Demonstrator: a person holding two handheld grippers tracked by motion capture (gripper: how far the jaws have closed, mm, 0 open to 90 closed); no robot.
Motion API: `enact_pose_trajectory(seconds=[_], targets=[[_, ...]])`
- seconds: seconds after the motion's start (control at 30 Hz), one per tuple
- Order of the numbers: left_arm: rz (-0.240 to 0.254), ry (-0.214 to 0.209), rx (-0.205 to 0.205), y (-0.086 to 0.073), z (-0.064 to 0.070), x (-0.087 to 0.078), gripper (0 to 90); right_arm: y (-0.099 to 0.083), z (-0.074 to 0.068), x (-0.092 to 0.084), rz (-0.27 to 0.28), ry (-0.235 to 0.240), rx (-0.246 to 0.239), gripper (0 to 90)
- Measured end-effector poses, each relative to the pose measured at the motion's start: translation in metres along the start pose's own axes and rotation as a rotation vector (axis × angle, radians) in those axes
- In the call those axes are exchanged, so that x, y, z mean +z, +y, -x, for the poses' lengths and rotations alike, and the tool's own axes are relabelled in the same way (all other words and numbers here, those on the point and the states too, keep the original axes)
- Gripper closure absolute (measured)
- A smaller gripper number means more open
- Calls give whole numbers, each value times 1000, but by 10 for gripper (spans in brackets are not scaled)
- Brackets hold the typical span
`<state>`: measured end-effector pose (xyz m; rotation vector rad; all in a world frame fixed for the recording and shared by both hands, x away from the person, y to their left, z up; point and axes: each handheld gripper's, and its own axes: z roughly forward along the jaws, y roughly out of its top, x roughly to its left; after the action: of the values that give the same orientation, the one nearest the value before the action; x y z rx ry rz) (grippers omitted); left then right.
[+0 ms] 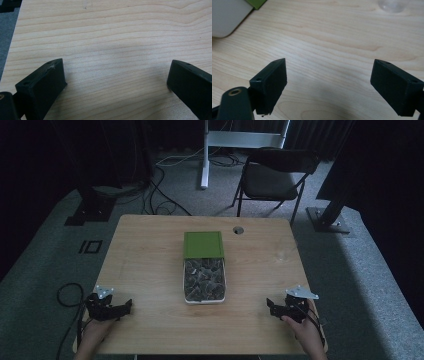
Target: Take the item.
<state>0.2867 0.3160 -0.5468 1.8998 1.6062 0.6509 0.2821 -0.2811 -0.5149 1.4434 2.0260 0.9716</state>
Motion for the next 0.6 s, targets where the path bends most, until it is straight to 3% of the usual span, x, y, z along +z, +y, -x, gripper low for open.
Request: enact_pose_trajectory(seconds=[0.6], targets=[[0,0,0,0,0,0,23,30,-18,-15,71,35,-29,142]])
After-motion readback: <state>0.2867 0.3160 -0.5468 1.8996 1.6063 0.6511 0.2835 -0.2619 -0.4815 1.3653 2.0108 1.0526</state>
